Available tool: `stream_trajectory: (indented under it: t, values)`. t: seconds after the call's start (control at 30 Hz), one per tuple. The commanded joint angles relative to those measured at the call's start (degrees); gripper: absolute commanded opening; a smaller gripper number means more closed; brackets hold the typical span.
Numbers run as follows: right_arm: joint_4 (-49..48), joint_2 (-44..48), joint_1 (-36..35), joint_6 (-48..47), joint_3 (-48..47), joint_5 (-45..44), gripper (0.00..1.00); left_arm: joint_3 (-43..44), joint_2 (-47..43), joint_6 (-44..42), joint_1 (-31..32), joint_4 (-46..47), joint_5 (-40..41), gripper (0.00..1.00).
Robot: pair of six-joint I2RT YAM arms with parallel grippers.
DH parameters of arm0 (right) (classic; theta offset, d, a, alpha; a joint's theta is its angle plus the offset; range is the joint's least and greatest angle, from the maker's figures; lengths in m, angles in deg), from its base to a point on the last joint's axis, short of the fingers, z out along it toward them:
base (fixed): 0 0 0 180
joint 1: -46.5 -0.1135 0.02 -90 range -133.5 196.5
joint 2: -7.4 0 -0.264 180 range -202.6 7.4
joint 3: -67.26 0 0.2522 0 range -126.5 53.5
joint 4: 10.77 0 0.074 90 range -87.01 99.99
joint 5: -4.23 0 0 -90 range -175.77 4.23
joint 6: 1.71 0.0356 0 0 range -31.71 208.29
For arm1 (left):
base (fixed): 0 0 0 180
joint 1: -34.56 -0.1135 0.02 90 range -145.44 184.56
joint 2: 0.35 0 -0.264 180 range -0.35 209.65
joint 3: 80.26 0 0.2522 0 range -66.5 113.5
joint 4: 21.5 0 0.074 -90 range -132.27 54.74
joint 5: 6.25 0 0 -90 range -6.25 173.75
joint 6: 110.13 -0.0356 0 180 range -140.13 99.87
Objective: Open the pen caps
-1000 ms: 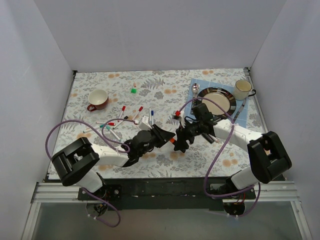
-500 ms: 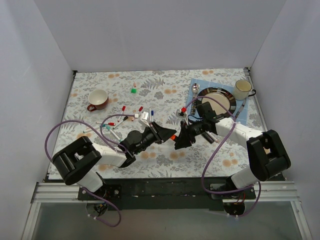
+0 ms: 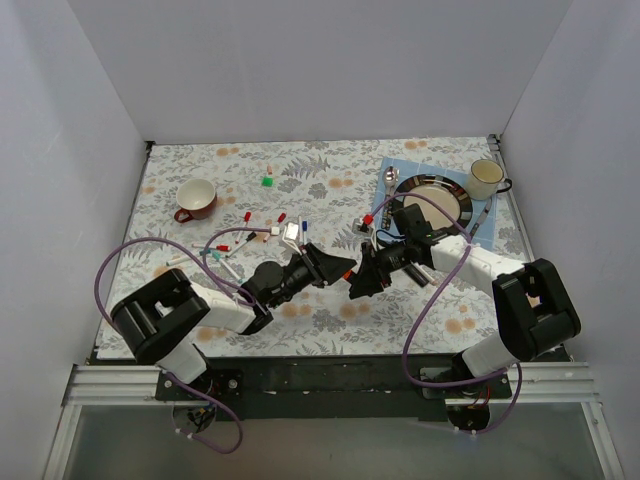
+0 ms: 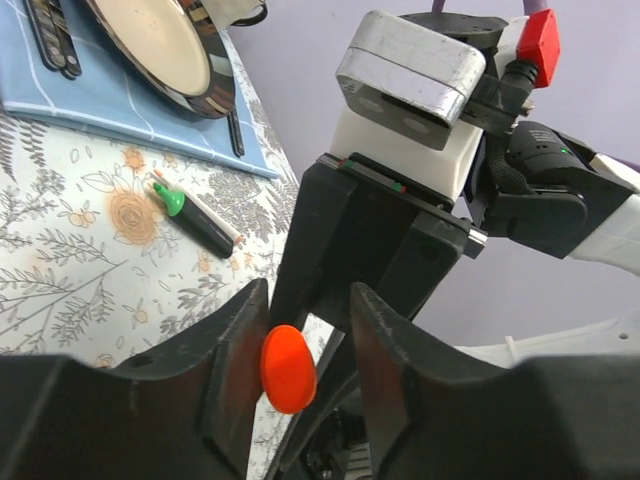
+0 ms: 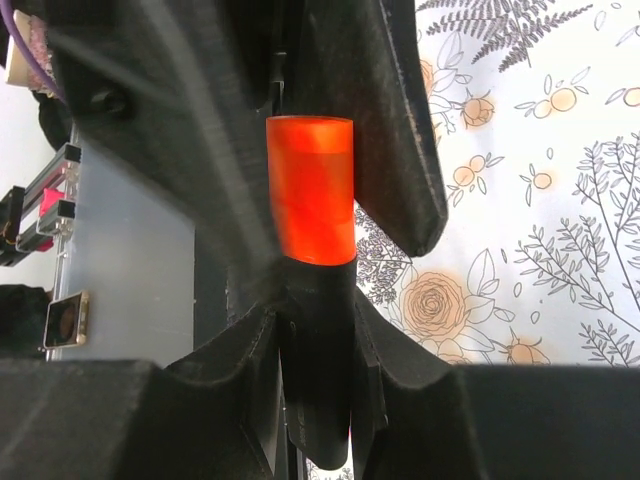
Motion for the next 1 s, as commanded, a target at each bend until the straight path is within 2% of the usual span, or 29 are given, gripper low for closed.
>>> stream_trajectory:
  t: [0.0, 0.07, 0.2, 0.37, 0.4, 0.43, 0.47, 0.5, 0.7, 0.83, 0.97]
  values:
    - [-2.68, 1.07, 0.57, 1.75, 0.9, -1.1, 0.01, 0.0, 0.48, 0.15, 0.37, 3.18, -0.33, 0.44]
    - [-3.38, 1.34, 1.09, 2.55, 1.16, -1.28, 0.01, 0.0, 0.92, 0.06, 0.72, 3.88, -0.42, 0.47]
    - [-4.18, 1.42, 1.88, 3.34, 1.52, -1.19, 0.01, -0.26, 1.62, 0.41, 0.98, 5.02, 0.1, 0.45]
    - [-4.79, 1.69, 2.68, 3.87, 1.69, -1.45, 0.01, 0.61, 2.5, 0.94, 1.24, 4.76, 0.1, 0.32]
    - [-4.79, 1.77, 2.59, 3.87, 1.87, -1.72, 0.01, 0.62, 2.5, 1.03, 1.33, 4.76, 0.28, 0.28]
    - [-5.23, 1.86, 2.76, 4.04, 1.95, -1.72, 0.01, 0.53, 2.59, 1.11, 1.33, 5.11, 0.46, 0.19]
    - [-5.15, 1.86, 2.68, 4.04, 2.04, -1.89, 0.01, 0.44, 2.5, 1.29, 1.33, 5.29, 1.07, 0.04]
    - [-5.23, 1.86, 2.68, 4.04, 2.04, -2.16, 0.01, 0.0, 2.33, 1.29, 1.33, 5.64, 1.51, 0.0]
    - [-3.66, 1.25, 2.68, 1.76, 1.87, -4.44, 0.01, -1.84, -6.27, 2.52, -1.73, 0.38, 7.4, 0.0]
    - [-2.42, 1.42, 2.77, 0.44, 1.78, -4.36, 0.01, 2.53, -11.99, 1.21, -11.64, -10.51, 1.0, 0.0]
    - [-2.16, 1.69, 2.68, 0.09, 1.87, -5.32, 0.01, 5.18, -13.76, 0.32, -19.22, -15.01, -5.24, 0.0]
